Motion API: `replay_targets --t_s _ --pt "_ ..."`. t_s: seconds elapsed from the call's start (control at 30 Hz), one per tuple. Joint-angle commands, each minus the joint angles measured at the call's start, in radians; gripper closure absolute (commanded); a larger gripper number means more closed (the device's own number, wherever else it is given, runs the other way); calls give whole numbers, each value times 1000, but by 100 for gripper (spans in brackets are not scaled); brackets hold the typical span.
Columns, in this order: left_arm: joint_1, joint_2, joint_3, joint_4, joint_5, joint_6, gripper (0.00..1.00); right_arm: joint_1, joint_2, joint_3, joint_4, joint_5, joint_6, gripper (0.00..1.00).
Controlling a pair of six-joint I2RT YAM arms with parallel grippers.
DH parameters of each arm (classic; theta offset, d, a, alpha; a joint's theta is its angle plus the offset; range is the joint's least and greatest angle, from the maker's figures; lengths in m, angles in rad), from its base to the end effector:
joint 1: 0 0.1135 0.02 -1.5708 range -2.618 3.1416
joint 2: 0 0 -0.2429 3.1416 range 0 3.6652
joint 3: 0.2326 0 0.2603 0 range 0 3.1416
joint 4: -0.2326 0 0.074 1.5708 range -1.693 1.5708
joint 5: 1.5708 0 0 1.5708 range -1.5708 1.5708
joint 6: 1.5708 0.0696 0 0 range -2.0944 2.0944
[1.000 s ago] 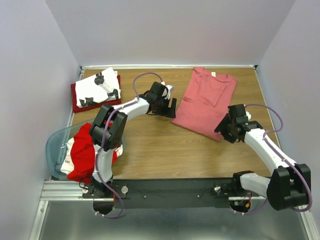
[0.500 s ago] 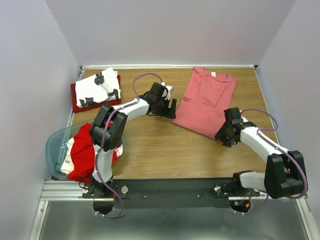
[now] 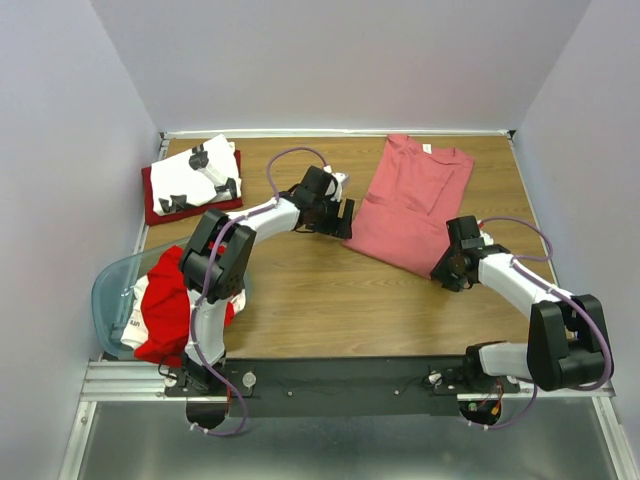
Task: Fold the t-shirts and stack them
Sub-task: Fold the tshirt
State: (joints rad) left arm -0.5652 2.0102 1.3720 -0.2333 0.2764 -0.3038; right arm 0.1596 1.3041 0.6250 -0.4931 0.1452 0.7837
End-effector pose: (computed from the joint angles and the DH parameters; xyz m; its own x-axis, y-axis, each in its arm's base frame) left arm 0.3726 -0.2588 0.1227 -0.8152 0.1762 -0.5517 0.4399 0.8081 -0.3918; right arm 0.2447 0.0292 0.1037 -0.7163 0.5922 -0.3690 0.5702 0.8016 0.1795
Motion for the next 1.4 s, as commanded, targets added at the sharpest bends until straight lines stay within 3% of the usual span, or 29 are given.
replay_targets --t_s 0.0,0.27,0.37,0.5,0.6,0.9,1.27,1.37 --pt "-6 -41 1 3 -11 0 16 0 -5 2 16 45 -18 57" --pt "-7 -24 15 2 -20 0 19 0 92 15 47 56 -58 64" --pt "-9 -21 13 0 -35 8 20 0 106 7 56 56 -77 73" --pt "-18 -18 13 -6 -62 12 21 -2 126 -2 62 44 -84 92" --pt "-21 -11 21 -17 -78 14 25 1 127 2 62 36 -87 96" --pt "-53 16 55 -47 -109 17 38 0 121 -2 62 22 -87 96" --pt "-94 30 36 -67 -134 14 40 0 107 -7 60 22 -84 97" --pt "-98 38 39 -64 -131 15 48 -2 109 -7 60 19 -84 97"
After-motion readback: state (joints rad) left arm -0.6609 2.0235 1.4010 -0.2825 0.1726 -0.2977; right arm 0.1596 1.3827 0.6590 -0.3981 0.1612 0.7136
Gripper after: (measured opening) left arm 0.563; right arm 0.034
